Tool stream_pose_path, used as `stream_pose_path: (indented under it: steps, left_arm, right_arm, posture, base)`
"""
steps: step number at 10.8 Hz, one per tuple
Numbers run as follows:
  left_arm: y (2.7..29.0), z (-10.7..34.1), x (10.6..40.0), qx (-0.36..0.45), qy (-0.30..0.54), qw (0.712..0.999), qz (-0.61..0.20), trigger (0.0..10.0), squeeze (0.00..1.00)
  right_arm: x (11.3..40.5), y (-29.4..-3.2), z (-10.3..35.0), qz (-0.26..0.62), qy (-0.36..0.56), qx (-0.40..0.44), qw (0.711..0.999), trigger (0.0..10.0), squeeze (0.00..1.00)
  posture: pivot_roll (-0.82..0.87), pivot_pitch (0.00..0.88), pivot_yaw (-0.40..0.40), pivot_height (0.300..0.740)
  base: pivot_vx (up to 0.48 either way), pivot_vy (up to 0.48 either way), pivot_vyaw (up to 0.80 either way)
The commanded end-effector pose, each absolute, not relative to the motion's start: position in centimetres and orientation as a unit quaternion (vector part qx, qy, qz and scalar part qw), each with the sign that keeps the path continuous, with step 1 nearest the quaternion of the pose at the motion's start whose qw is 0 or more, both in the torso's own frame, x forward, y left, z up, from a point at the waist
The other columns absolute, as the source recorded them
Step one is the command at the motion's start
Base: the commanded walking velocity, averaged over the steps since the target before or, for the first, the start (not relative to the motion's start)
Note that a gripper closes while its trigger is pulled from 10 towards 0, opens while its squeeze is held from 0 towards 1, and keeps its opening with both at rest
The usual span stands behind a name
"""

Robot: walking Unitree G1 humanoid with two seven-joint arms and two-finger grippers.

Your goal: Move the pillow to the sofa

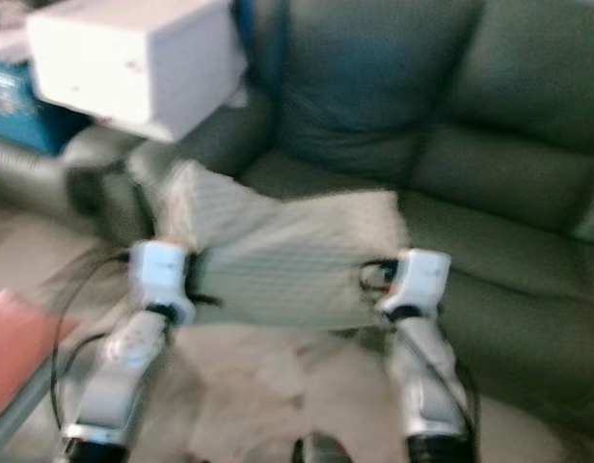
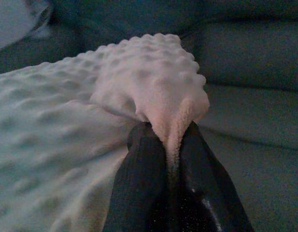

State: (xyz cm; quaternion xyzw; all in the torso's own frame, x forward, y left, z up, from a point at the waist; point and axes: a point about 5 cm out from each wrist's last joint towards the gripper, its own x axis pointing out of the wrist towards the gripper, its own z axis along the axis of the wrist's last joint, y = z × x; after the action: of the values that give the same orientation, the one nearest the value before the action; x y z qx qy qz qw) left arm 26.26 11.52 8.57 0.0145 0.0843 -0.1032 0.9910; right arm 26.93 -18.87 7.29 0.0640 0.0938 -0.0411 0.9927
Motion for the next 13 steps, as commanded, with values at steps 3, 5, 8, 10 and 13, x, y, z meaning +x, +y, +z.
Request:
stream_pose_path:
  steps: [3,5,8,10,13]
  left_arm:
    - [12.1,9.31,26.42,0.016,0.065,0.993,-0.095,10.0,0.0]
    - [12.09,9.27,26.33,0.016,0.065,0.993,-0.099,10.0,0.0]
    - [12.04,9.2,26.28,0.015,0.068,0.993,-0.1,10.0,0.0]
    - [12.06,9.23,26.27,0.015,0.068,0.992,-0.103,10.0,0.0]
    - [12.05,9.29,26.29,0.014,0.069,0.992,-0.104,10.0,0.0]
  right_arm:
    - [27.1,-18.18,7.71,-0.033,0.085,0.07,0.993,10.0,0.0]
    - [27.1,-18.33,7.76,-0.033,0.082,0.074,0.993,10.0,0.0]
    - [27.0,-18.29,7.76,-0.035,0.08,0.079,0.993,10.0,0.0]
    - [26.91,-18.27,7.74,-0.036,0.08,0.08,0.993,10.0,0.0]
    - [26.86,-18.01,7.76,-0.031,0.078,0.085,0.993,10.0,0.0]
  posture:
    - [-0.05,0.0,-0.015,0.74]
    - [-0.05,0.0,-0.015,0.74]
    - [-0.05,0.0,-0.011,0.74]
    - [-0.05,0.0,-0.006,0.74]
    - [-0.05,0.0,-0.005,0.74]
  base:
    - [0.0,0.0,-0.77]
    - [0.0,0.0,-0.77]
    - [0.0,-0.175,0.0]
    - [0.0,-0.272,0.0]
    - [0.0,-0.284,0.0]
